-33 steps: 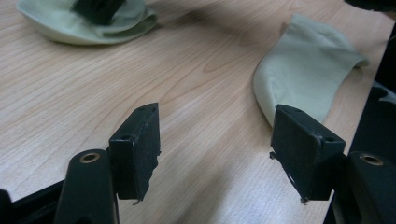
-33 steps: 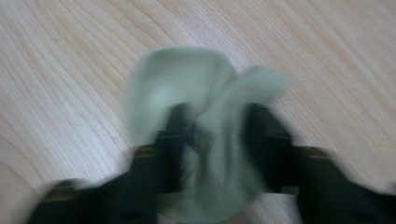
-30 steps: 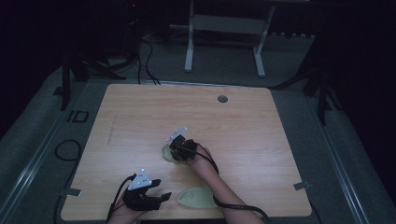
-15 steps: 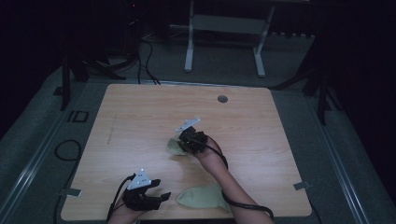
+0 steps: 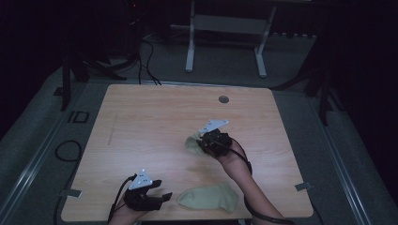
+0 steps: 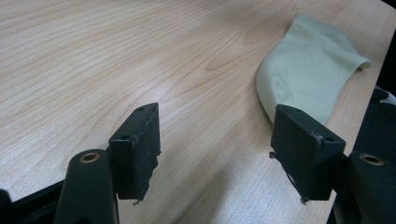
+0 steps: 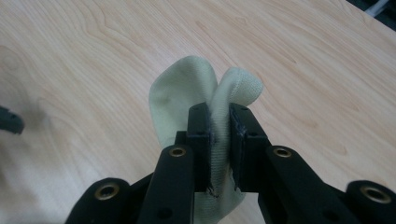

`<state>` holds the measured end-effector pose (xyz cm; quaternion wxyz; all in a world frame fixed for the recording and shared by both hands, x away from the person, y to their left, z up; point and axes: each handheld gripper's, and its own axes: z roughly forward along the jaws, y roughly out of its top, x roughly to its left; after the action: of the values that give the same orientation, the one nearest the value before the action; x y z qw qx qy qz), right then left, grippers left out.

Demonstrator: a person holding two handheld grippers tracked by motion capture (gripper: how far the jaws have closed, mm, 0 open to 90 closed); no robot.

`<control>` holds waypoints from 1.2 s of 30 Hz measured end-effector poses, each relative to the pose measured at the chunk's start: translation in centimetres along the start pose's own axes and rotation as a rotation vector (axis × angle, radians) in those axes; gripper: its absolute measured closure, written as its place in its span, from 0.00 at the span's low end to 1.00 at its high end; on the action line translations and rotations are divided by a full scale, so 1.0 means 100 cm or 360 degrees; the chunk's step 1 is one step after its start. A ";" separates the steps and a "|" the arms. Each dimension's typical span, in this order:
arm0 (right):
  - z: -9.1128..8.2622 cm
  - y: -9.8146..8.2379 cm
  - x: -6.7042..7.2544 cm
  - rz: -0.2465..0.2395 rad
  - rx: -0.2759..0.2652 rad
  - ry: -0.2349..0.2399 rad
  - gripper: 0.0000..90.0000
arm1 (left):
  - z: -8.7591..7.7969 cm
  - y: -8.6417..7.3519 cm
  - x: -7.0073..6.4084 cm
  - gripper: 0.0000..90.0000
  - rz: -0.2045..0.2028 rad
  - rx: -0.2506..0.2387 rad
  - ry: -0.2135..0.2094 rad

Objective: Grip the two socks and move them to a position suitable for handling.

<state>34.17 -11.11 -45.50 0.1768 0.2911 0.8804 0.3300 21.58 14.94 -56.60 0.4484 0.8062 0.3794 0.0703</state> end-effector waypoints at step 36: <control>0.034 -0.071 0.008 0.0142 0.0170 0.0066 0.63 | 0.005 0.021 -0.008 0.37 0.0007 -0.0008 -0.0018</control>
<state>32.47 -13.31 -52.88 0.1279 0.3321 0.8864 0.2961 22.43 13.43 -55.06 0.4523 0.8063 0.3751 0.0677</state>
